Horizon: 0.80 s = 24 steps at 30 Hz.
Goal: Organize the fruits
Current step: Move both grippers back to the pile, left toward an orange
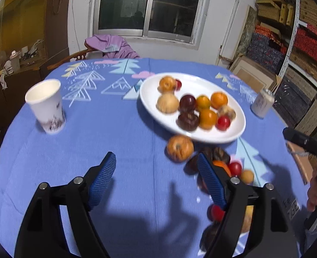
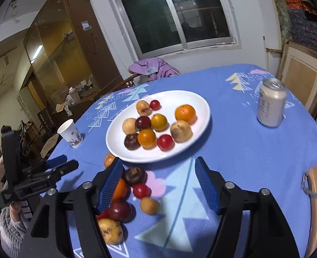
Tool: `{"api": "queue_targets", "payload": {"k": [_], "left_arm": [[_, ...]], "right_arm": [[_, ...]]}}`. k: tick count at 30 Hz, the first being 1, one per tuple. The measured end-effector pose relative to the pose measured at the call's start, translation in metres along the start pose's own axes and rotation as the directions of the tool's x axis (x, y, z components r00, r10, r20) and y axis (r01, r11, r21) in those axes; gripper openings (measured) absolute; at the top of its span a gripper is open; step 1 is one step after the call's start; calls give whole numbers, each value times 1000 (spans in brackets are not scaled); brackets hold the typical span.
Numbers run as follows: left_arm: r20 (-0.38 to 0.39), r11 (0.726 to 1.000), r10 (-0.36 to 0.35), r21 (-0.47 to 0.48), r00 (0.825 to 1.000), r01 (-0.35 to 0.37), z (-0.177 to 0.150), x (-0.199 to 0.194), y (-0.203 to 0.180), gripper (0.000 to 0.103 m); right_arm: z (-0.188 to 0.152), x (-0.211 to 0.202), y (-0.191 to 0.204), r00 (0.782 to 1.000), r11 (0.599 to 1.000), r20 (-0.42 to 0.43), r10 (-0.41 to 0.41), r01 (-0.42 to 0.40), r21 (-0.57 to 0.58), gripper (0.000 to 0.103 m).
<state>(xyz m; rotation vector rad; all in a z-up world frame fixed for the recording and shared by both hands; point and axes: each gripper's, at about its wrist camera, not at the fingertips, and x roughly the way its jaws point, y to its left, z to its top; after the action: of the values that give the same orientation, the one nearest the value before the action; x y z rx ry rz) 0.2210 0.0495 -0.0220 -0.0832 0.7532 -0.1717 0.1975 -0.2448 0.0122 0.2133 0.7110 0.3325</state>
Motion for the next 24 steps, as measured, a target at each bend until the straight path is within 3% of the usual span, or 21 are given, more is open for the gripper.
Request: {"api": "queue_targets", "payload": {"k": [9, 21, 24], "left_arm": [[2, 990, 17, 142, 1000, -17, -14, 7, -48, 85], [-70, 982, 19, 188, 997, -5, -11, 44, -76, 85], [-59, 979, 44, 202, 997, -31, -14, 47, -72, 95]], "right_arm": [[-11, 1, -22, 1000, 995, -29, 5, -2, 98, 74], [-11, -2, -19, 999, 995, -22, 26, -23, 99, 77], [-11, -2, -20, 999, 994, -26, 30, -27, 103, 77]]}}
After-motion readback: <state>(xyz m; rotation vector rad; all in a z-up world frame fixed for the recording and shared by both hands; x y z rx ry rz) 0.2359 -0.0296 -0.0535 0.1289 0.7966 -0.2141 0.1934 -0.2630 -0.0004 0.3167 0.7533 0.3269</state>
